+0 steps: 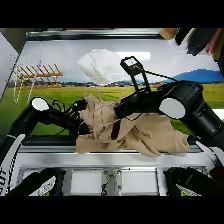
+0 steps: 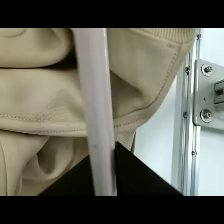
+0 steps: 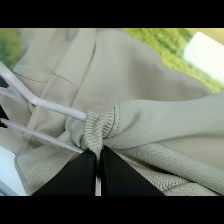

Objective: Fold the clothes and pants, and hang the long-sleeved shirts on hangers.

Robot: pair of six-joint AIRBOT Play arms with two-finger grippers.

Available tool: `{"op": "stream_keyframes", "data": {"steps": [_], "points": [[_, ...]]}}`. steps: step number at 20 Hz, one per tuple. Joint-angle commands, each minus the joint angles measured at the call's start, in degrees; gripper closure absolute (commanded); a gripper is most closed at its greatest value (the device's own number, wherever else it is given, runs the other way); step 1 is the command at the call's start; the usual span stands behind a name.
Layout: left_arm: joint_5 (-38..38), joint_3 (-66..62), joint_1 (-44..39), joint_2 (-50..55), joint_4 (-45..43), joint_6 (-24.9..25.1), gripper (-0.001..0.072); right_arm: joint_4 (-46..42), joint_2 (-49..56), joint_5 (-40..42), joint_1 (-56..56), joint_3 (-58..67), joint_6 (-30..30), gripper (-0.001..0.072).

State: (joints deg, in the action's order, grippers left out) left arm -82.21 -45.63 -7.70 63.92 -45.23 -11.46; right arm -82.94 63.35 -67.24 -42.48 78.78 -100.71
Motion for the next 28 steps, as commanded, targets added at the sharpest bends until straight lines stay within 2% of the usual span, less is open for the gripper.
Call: {"op": "stream_keyframes", "data": {"steps": [1,5,12,18,27,28], "points": [[0.3,-0.1,0.0,-1.6,0.3,0.1,0.0687,2.2,1.2,7.0,-3.4,0.0,-1.3,0.0684],[0.3,-0.1,0.0,-1.7,0.2,0.1,0.0687,3.3,1.4,10.4,-5.0,0.0,-1.5,0.0684],[-0.2,-0.1,0.0,-1.7,-0.3,0.1,0.0687,0.9,-0.6,10.9,-5.1,0.1,-3.0,0.0684],[-0.3,0.0,0.0,-1.7,-0.2,0.1,0.0687,7.6,1.4,12.0,-5.4,0.1,-2.5,0.0684],[-0.3,0.0,0.0,-1.7,-0.2,0.1,0.0687,8.2,2.1,13.4,-6.6,0.1,-2.6,0.0671],[-0.3,0.0,0.0,-1.7,-0.2,0.1,0.0687,8.6,2.0,13.2,-6.5,0.1,-2.6,0.0607]]}}
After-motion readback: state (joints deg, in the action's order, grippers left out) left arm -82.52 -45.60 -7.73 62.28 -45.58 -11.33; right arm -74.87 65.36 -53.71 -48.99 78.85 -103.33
